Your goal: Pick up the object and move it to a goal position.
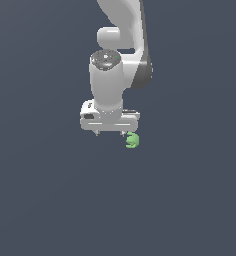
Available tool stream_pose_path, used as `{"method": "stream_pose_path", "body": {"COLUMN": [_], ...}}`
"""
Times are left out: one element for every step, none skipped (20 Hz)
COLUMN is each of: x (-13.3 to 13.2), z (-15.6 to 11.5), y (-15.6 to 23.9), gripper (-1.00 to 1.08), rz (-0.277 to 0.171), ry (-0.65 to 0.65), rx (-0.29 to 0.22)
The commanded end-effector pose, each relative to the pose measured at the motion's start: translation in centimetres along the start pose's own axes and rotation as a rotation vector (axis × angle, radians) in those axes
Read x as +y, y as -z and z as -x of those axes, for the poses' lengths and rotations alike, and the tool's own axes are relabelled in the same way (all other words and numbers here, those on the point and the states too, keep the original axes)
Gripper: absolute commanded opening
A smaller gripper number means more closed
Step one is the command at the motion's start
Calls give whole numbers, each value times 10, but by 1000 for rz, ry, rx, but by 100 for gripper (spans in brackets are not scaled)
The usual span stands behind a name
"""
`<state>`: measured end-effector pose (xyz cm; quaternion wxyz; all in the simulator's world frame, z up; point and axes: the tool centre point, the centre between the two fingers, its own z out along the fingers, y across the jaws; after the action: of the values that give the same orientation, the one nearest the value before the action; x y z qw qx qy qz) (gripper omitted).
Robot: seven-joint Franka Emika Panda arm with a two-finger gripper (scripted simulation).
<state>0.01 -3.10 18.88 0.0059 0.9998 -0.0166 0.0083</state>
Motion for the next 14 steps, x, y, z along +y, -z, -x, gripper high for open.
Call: {"method": "stream_pose_path", "body": {"x": [0,0,1,3,5,8,10,13,14,15,16,15,15,15], "z": [0,0,1,2,3,5,6,8,9,9,10,10,9,9], "y": [0,0,0,-1,-2,-3,-4,-5,-6,-7,-7,-7,-6,-7], "gripper": [100,100,100,100,100,100,100,100,100,100,100,100,100,100], "rz": [0,0,2,4,8,12,16,20,22,24,24,24,23,23], "ry": [0,0,0,1,1,1,2,2,3,3,3,3,3,3], "rx": [0,-1,-3,-7,-13,-20,-27,-33,-38,-40,-41,-41,-40,-40]}}
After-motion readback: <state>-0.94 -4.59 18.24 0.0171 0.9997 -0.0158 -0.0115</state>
